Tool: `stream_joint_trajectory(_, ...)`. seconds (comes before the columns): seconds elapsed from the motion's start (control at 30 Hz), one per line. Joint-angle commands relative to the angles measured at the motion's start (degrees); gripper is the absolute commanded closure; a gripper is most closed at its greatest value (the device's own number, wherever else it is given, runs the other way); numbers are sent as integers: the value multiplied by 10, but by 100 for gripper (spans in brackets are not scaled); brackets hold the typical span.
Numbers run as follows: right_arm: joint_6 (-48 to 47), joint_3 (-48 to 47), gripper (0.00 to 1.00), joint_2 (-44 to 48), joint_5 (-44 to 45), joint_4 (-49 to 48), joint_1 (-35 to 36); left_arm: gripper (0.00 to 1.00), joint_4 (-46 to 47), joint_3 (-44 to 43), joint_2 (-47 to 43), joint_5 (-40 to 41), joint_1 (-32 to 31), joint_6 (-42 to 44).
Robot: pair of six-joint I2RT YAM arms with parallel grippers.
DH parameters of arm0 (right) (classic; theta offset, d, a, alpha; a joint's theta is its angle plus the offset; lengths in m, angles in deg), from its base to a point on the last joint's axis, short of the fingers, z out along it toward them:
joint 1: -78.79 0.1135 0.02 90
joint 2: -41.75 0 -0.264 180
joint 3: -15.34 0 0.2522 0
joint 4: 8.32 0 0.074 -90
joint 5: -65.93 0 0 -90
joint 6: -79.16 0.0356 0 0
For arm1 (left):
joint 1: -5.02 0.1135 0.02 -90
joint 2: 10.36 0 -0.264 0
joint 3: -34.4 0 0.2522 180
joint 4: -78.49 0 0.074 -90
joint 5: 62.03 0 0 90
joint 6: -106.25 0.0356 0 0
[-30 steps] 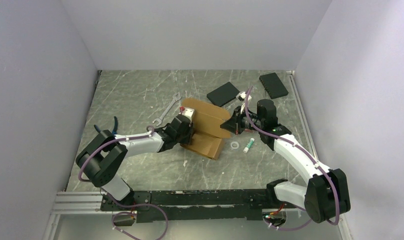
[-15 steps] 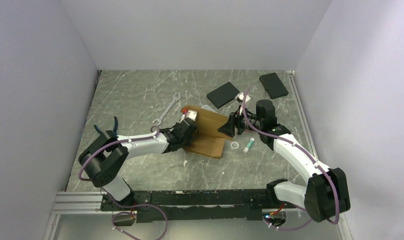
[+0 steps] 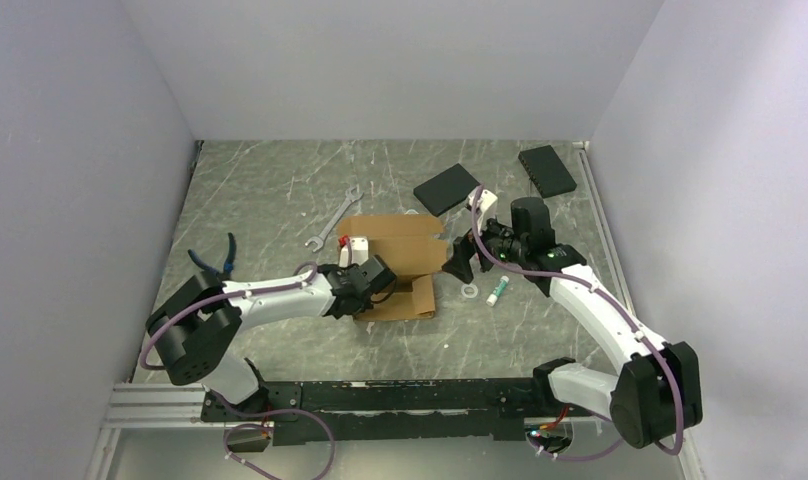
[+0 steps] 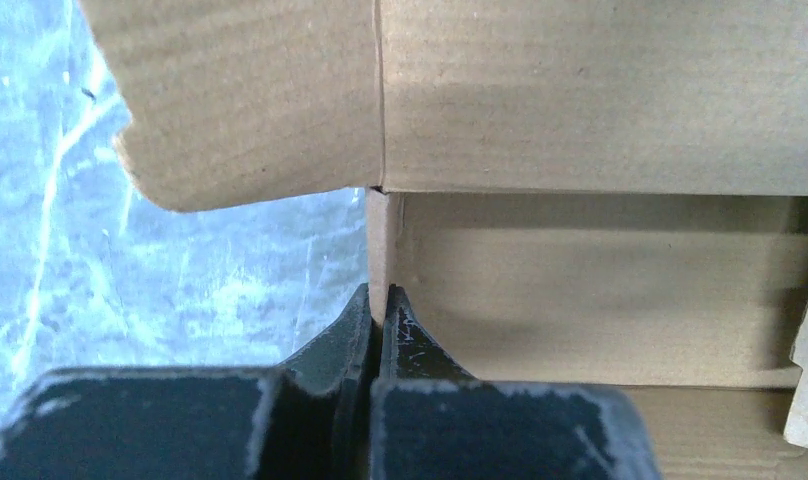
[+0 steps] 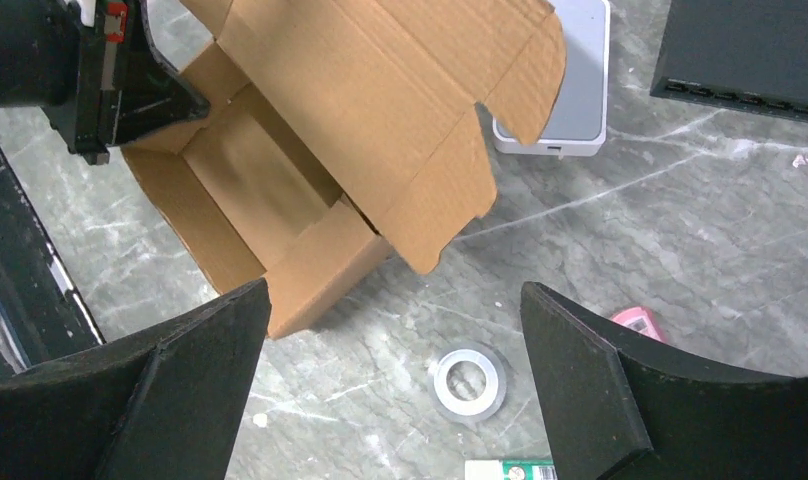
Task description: Fold the paper box
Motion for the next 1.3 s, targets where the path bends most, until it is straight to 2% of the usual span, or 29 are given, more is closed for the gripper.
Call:
stream_joint_trajectory(0.0,-36,-5,0,11,-32,18,-3,100,-60,-14,-12,18,-12,-93)
stream_joint_trajectory(0.17,26,21,3,-38,-61,-14,20,100,-65,-14,3,8,-27,-163)
stream_joint_trajectory(0.33,45,14,8,-107,18,-21,98,100,-88,-24,14,17,-47,-232)
stream_joint_trajectory(0.5,72,-17,15,-170,103,-11,125,100,-141,-37,24,31,-70,-323)
stream_joint_trajectory(0.63,71,-28,18,-192,156,-21,149,100,-123,-28,18,28,-87,-353)
stream_joint_trajectory(0.87,62,-45,41,-219,202,-28,173,100,-121,-30,21,30,-102,-368)
stream_joint_trajectory(0.9,57,-46,49,-224,214,-28,179,100,-121,-32,22,30,-103,-371)
stream_joint_trajectory(1.0,42,-51,81,-245,264,-23,194,100,-132,-37,24,34,-109,-383)
stream_joint_trajectory(1.1,19,-60,99,-268,328,-12,210,100,-146,-40,25,38,-115,-400)
stream_joint_trajectory(1.27,-28,-55,100,-283,436,-29,250,100,-151,-37,12,44,-125,-421)
